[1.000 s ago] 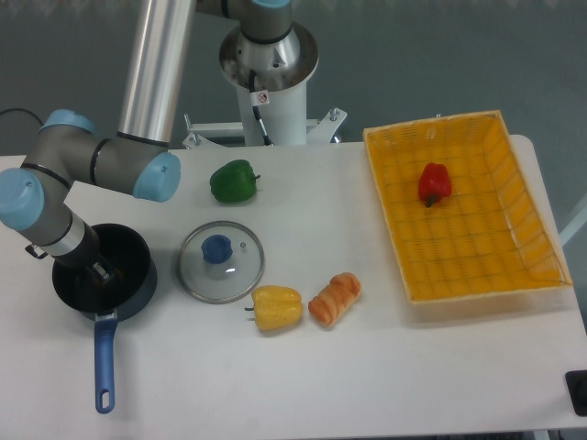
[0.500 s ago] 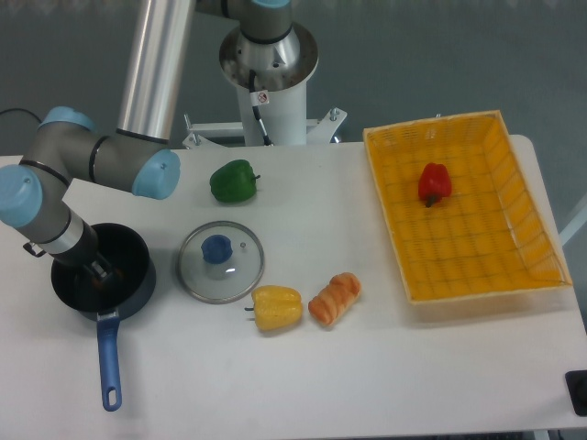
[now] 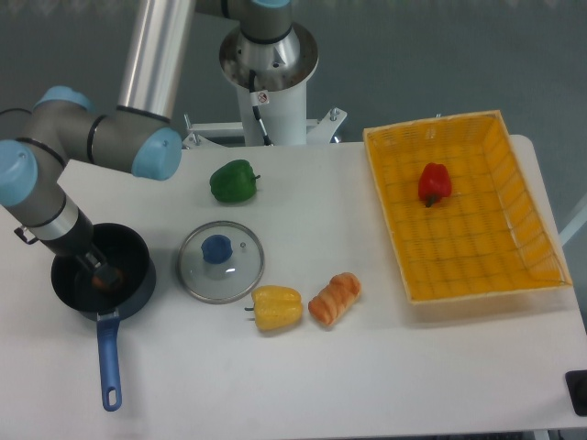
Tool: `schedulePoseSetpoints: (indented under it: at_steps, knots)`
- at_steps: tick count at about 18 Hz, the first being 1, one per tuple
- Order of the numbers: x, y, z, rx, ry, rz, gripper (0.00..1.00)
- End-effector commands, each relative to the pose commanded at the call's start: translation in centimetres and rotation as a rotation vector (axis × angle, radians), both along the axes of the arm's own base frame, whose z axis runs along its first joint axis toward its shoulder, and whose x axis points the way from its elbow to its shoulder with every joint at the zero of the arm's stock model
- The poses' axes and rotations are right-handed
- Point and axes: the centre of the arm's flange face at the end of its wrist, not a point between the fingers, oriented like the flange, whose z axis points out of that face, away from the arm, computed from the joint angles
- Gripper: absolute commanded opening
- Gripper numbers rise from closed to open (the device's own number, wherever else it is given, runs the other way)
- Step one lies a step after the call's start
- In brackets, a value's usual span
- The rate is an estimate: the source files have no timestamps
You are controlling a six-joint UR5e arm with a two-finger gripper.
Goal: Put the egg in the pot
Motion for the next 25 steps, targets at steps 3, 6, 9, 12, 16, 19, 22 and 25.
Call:
schedulePoseSetpoints:
  at_steps: [3, 6, 9, 12, 16, 19, 22, 25]
  knots:
    - [-1.3, -0.6, 2.4, 0.034, 0.009, 0.021, 0.86]
    - [-3.3, -1.2, 4.1, 0.057, 0.016, 0.051, 0.89]
    - [-6.1, -1.9, 5.3, 0.076, 0.024, 0.097, 0.91]
    - [-9.9, -3.1, 5.9, 0.069, 0.051, 0.12, 0.95]
    - [-16.4, -5.4, 7.4, 0.079, 0.068, 0.181, 0.95]
    - [-21.5, -7.3, 7.6, 0.072, 0.077, 0.21, 0.95]
    - [-25.7, -9.3, 7.7, 0.061, 0.082, 0.221, 0.95]
    - [-29.0, -11.3, 8.1, 0.048, 0.09, 0.19, 0.95]
